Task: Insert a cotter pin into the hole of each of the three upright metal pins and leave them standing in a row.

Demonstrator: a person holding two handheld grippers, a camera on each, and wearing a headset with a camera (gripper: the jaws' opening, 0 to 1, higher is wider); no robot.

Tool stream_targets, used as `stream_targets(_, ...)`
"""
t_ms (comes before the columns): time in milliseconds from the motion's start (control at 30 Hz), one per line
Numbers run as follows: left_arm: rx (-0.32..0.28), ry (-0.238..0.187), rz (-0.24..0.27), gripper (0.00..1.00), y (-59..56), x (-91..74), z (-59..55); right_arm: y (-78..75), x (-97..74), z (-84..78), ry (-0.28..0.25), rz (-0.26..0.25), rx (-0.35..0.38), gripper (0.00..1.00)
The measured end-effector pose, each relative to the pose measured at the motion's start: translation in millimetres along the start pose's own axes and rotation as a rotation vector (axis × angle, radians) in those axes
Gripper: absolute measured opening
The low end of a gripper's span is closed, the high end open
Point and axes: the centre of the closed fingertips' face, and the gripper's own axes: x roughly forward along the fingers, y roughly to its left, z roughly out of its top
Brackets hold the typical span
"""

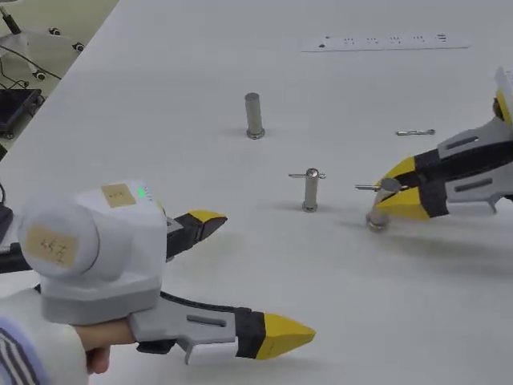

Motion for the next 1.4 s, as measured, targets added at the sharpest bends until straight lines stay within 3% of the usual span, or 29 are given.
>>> stream_targets(100,-0.002,0.001,0.002,0.99,0.4,0.0,0.5,-9.7,-4.7,-0.8,-0.019,0.008,-0.013,0.14)
stream_targets(433,0.002,0.022,0.017,0.99,1.7,0.5,-3.4,-17.8,-6.0,-14.4,-0.010,0.045,-0.032,0.13)
stream_targets(767,-0.013,0.020,0.028,0.98,-0.7,3.2,-3.1,-11.8,-7.8,-13.5,-0.028,0.087,-0.042,0.14)
stream_targets(1167,-0.024,0.014,0.025,0.98,-2.9,2.5,-3.5,-10.3,-5.6,-17.4,-0.001,0.059,-0.021,0.19)
stream_targets(1233,-0.022,0.012,0.023,0.98,-3.0,2.7,-2.9,-12.3,-6.1,-15.5,-0.017,0.031,0.000,0.24)
stream_targets(1400,-0.022,-0.002,0.022,0.98,-3.0,0.4,1.0,-9.6,-14.8,-4.9,-0.048,-0.012,0.041,0.27)
